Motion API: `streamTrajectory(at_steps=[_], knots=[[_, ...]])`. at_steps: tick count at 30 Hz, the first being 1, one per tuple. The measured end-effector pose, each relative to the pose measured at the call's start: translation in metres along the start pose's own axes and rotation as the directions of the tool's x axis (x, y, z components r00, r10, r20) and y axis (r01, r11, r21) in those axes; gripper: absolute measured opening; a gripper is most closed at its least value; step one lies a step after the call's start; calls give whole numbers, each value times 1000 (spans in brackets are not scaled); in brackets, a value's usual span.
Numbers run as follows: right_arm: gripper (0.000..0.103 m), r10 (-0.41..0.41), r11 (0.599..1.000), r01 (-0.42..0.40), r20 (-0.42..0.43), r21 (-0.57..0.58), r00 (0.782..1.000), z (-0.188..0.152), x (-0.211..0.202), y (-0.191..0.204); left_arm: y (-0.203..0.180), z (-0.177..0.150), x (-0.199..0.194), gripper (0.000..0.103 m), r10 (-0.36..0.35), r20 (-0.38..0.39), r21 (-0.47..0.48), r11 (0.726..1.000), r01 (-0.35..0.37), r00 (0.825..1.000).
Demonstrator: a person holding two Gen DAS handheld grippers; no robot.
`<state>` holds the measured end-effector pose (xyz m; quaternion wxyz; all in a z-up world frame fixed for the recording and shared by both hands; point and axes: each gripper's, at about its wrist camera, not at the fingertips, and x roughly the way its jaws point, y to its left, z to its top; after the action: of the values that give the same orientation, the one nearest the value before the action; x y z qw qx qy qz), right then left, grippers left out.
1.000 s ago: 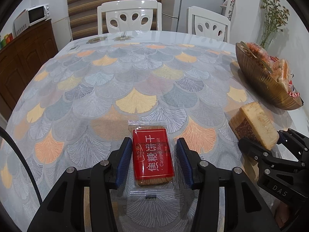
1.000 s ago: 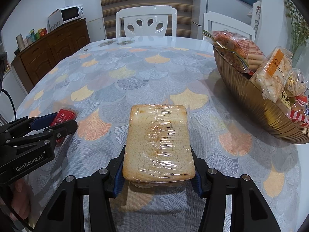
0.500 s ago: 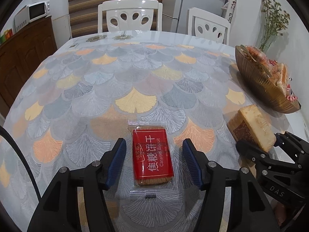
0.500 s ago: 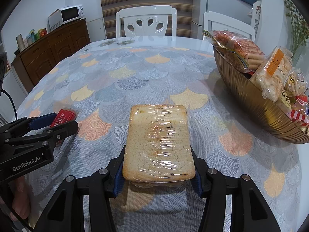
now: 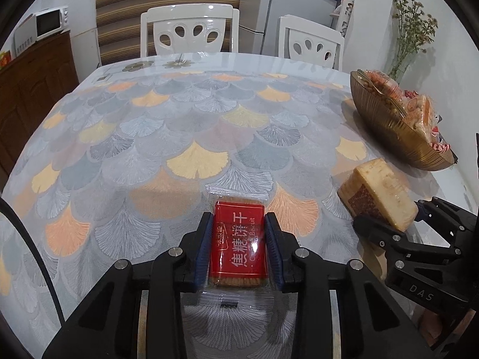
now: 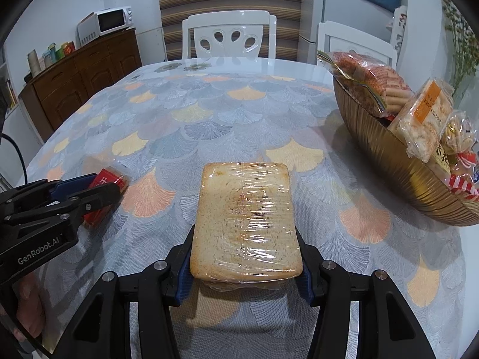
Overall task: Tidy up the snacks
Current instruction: 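Hold the red packet with left tool while right tool holds the bread slice, then carry the red packet and bread slice over the bowl and release both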
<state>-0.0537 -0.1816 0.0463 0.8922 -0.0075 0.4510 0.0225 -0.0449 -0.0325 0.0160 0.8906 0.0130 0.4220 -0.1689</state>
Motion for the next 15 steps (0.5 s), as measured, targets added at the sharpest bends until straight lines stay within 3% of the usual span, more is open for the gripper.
streamTrajectory(at_steps=[10, 15], knots=[[54, 113, 988, -121, 83, 95, 990, 0, -24, -24, -5, 2, -5, 31, 22, 13, 16, 1000, -22, 1000], [54, 113, 987, -125, 115, 105, 987, 0, -45, -30, -16, 16, -19, 31, -38, 44, 13, 999, 37, 998]])
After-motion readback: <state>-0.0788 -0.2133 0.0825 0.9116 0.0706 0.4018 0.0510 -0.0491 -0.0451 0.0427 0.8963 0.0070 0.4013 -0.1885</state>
